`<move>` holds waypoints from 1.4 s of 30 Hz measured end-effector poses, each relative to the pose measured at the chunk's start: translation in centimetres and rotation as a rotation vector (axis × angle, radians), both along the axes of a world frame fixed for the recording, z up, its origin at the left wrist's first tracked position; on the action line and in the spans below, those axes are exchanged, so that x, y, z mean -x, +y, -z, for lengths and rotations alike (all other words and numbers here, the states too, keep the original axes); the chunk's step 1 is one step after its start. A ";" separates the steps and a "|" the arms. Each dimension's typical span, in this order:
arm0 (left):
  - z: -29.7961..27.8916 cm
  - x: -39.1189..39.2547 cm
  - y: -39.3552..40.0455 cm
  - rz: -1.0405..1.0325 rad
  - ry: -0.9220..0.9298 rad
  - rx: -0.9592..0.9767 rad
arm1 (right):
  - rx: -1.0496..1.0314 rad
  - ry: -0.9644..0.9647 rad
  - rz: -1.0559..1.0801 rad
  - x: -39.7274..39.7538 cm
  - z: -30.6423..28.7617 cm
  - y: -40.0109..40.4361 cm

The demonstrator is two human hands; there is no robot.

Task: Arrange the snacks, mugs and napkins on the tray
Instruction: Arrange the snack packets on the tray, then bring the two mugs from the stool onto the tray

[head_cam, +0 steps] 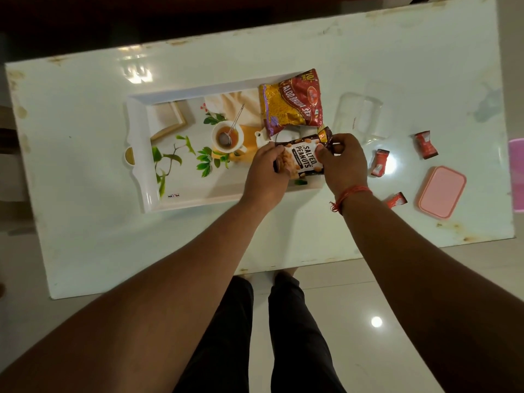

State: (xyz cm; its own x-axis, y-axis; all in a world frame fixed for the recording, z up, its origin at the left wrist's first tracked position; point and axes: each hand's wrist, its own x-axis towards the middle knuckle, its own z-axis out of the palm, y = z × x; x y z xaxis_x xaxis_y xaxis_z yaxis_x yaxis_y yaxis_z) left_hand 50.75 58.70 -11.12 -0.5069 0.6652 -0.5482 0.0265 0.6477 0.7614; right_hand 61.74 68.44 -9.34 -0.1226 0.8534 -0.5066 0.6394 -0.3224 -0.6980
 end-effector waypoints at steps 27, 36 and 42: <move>-7.2 18.1 -19.1 0.348 0.917 0.419 | -0.504 -0.444 -1.258 16.8 -5.2 -13.0; -8.5 32.5 -33.2 0.212 0.928 0.539 | -0.597 -0.371 -1.393 32.4 -5.4 -25.4; -10.3 41.3 -40.1 0.169 1.036 0.480 | -0.632 -0.316 -1.476 43.1 -6.1 -32.2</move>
